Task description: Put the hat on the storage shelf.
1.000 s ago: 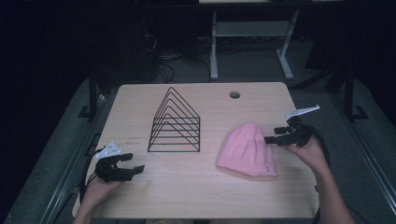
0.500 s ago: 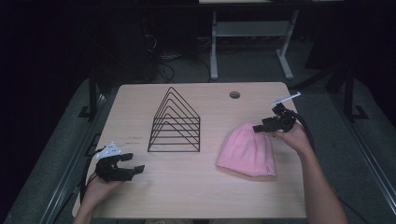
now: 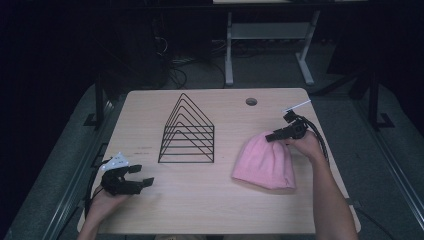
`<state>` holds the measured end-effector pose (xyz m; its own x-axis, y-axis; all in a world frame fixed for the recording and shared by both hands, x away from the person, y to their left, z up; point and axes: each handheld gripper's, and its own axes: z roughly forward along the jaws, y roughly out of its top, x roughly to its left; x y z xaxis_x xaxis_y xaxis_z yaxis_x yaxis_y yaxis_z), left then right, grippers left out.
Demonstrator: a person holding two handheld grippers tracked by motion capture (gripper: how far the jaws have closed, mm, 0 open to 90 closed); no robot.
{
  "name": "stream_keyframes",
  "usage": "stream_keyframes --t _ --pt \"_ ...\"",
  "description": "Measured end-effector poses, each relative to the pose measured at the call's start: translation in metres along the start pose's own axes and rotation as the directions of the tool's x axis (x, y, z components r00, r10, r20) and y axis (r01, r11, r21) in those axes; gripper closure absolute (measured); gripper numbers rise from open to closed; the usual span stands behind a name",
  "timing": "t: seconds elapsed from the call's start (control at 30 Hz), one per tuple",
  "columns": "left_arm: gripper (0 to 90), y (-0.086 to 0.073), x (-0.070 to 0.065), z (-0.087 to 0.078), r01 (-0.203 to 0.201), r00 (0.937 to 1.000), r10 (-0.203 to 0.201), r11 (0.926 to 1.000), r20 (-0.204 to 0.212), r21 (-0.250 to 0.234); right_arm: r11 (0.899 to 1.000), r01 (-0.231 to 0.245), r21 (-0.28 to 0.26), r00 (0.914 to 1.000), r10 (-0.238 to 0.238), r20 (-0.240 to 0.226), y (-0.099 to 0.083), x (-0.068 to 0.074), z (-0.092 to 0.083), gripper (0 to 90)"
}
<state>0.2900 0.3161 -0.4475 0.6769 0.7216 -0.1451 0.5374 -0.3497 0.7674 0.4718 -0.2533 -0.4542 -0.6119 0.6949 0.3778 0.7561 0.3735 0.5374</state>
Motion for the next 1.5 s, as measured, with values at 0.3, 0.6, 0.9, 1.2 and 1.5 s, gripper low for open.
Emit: stream_keyframes --t 0.3,0.6,0.9,1.2,1.5 --pt "22.6 0.001 0.0 0.001 -0.008 1.0 0.008 1.0 0.005 0.004 1.0 -0.011 0.006 0.9981 0.012 -0.06 -0.005 -0.005 0.008 60.1" --pt "22.8 0.001 0.003 0.0 -0.002 1.0 0.002 1.0 0.003 -0.001 0.999 0.02 -0.033 0.9984 -0.021 -0.053 -0.006 0.005 -0.001 74.1" --pt "22.8 0.002 0.004 -0.001 -0.005 0.9999 0.005 1.0 0.013 -0.005 0.991 0.077 -0.108 0.9955 -0.083 -0.046 -0.004 0.032 -0.029 76.7" --pt "23.4 0.002 0.002 -0.004 -0.01 0.9998 0.01 0.9999 0.014 -0.006 0.976 0.14 -0.166 0.9892 -0.145 -0.018 0.0 0.063 -0.054 77.4" --pt "23.7 0.005 -0.002 -0.006 -0.012 0.9991 0.013 0.9998 0.04 -0.015 0.947 0.23 -0.227 0.9718 -0.236 -0.001 0.002 0.1 -0.083 77.4"
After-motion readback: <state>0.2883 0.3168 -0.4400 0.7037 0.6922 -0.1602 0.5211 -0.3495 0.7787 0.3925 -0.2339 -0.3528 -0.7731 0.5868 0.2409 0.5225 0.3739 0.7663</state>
